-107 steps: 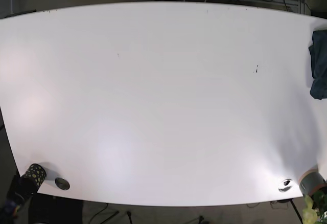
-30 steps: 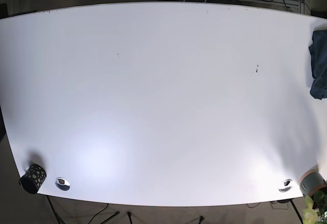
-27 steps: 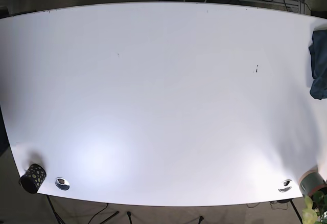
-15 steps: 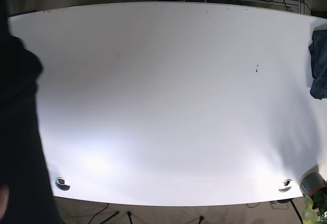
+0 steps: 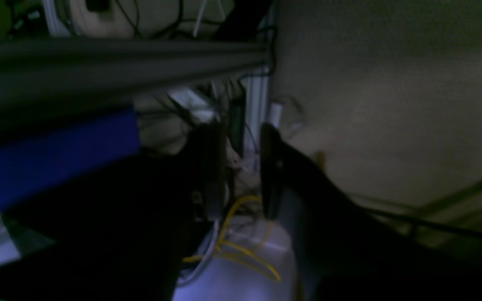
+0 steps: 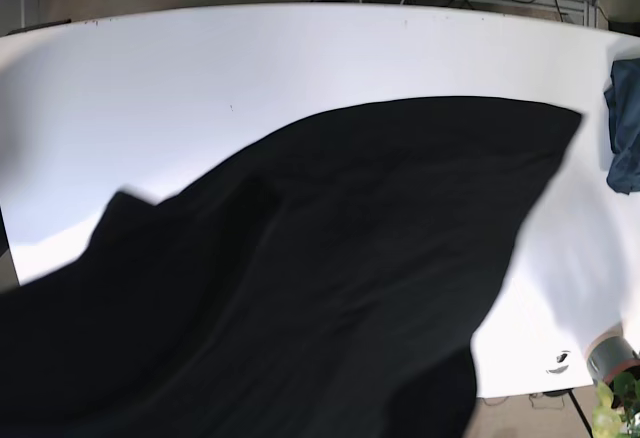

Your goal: Fold the T-shirt properly

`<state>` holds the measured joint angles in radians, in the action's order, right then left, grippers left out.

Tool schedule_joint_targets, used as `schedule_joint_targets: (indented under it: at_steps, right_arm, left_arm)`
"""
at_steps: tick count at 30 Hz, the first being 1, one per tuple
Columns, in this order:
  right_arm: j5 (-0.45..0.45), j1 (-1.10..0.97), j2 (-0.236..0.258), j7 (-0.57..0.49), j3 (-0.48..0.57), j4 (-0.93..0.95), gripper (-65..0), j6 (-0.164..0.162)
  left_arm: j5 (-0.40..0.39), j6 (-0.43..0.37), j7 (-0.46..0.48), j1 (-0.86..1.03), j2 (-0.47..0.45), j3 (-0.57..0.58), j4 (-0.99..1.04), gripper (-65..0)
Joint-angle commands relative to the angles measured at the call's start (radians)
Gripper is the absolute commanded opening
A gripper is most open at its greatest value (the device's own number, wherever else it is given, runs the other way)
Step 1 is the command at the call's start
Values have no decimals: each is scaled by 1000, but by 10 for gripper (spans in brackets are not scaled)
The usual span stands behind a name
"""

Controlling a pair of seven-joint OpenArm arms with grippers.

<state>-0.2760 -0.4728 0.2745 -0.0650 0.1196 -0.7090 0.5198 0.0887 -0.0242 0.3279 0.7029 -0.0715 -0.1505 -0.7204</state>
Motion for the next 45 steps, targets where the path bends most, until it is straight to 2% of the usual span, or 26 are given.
schedule_joint_targets:
  at_steps: [1,11,14,18,21,25,30,38,45]
  right_arm:
    - [-4,-53,19,35,-1,-73,-526,18]
    - [-4,-257,35,60,-1,-283,-526,18]
    - [-7,-329,67,61,-1,-355,-526,18]
    - [-10,-412,85,61,-5,-463,-526,18]
    - [-12,-479,102,75,-56,-547,-526,18]
    - [-12,-551,99,156,-143,-660,-526,24]
    - [-12,-642,99,205,-197,-829,-526,29]
    - [-13,-786,96,209,-277,-1072,-526,27]
    - [-13,-823,32,209,-374,-1227,-526,29]
  left_arm:
    - [-2,-4,3,54,-3,-2,-49,-235]
    - [-2,-4,0,191,0,-2,-245,-235]
    - [-2,-4,0,243,0,-2,-316,-235]
    - [-2,-4,0,304,3,-2,-402,-235]
    - [-2,-4,0,355,20,-2,-479,-235]
    - [-2,-4,0,432,20,-2,-592,-235]
    - [-4,-4,0,513,22,-2,-726,-235]
    - [-148,-4,-2,606,-4,-2,-960,-235]
    - [-217,-4,-2,606,-21,-14,-1145,-235]
